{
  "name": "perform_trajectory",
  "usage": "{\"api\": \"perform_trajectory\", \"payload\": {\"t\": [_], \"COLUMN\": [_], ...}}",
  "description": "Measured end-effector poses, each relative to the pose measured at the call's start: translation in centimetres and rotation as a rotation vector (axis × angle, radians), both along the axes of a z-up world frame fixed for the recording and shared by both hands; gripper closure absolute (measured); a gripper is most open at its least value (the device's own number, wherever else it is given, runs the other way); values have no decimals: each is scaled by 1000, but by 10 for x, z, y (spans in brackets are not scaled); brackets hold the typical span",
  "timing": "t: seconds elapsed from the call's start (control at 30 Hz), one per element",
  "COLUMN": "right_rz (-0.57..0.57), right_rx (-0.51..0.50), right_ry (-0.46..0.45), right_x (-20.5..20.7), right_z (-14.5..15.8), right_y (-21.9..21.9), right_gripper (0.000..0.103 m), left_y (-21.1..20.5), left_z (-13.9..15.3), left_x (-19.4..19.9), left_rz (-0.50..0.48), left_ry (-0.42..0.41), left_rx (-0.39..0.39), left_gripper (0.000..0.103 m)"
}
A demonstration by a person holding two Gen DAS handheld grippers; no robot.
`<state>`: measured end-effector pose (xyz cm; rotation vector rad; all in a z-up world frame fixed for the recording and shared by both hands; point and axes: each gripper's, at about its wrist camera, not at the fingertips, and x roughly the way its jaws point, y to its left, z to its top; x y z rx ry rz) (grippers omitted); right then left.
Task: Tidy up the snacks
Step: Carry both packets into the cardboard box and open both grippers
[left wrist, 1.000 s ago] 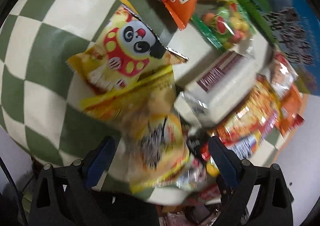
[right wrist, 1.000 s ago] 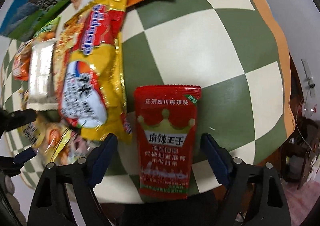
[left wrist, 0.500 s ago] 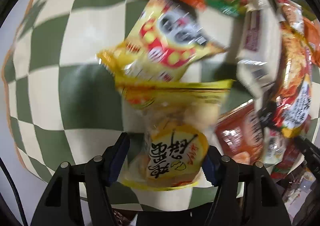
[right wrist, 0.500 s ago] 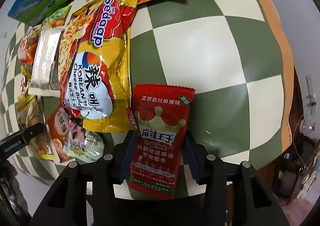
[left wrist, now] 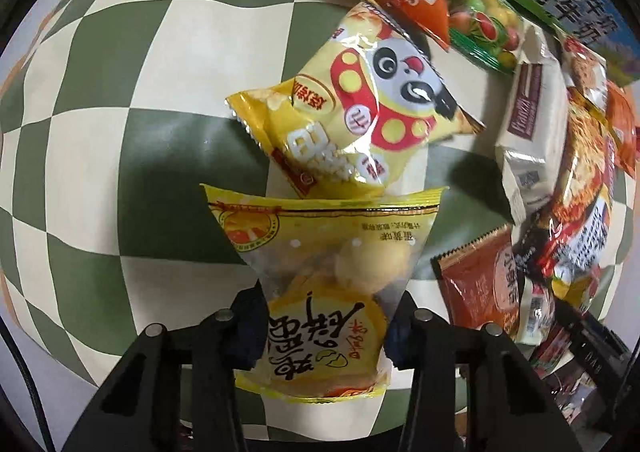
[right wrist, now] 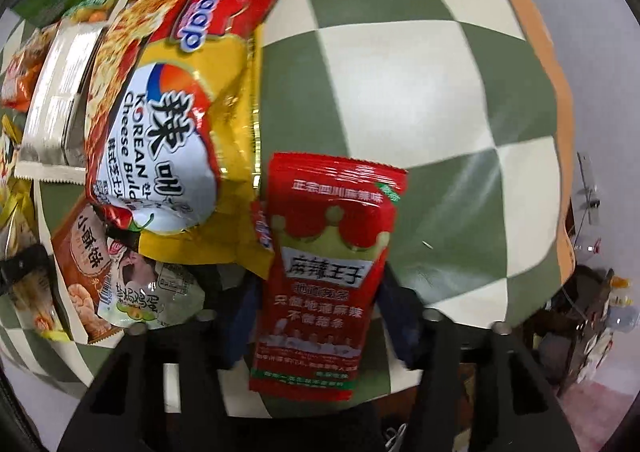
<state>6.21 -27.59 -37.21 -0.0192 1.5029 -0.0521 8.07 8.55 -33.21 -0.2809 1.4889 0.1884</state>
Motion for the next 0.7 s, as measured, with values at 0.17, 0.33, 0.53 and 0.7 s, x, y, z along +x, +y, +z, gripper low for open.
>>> {"api": "perform_trajectory", "payload": {"t": [0.17, 0.33, 0.53, 0.7], "right_rz": [-31, -64, -8, 115], "right_rx": [51, 118, 223, 332], "right_ry": [-16, -31, -123, -216], "right_x": [-19, -29, -14, 27], "right_z": [10, 24, 91, 165], "right_y": [-18, -46, -81, -71], "right_gripper": [55, 56, 56, 56], "left_y": [-13, -28, -33, -49], "left_z": [9, 22, 87, 158], "left_x": [-26, -47, -45, 21], "left_rz": [-18, 12, 39, 6], "left_ry": [-1, -6, -110, -233], "left_rx": [22, 11, -28, -122], "left_gripper": [62, 63, 64, 64]}}
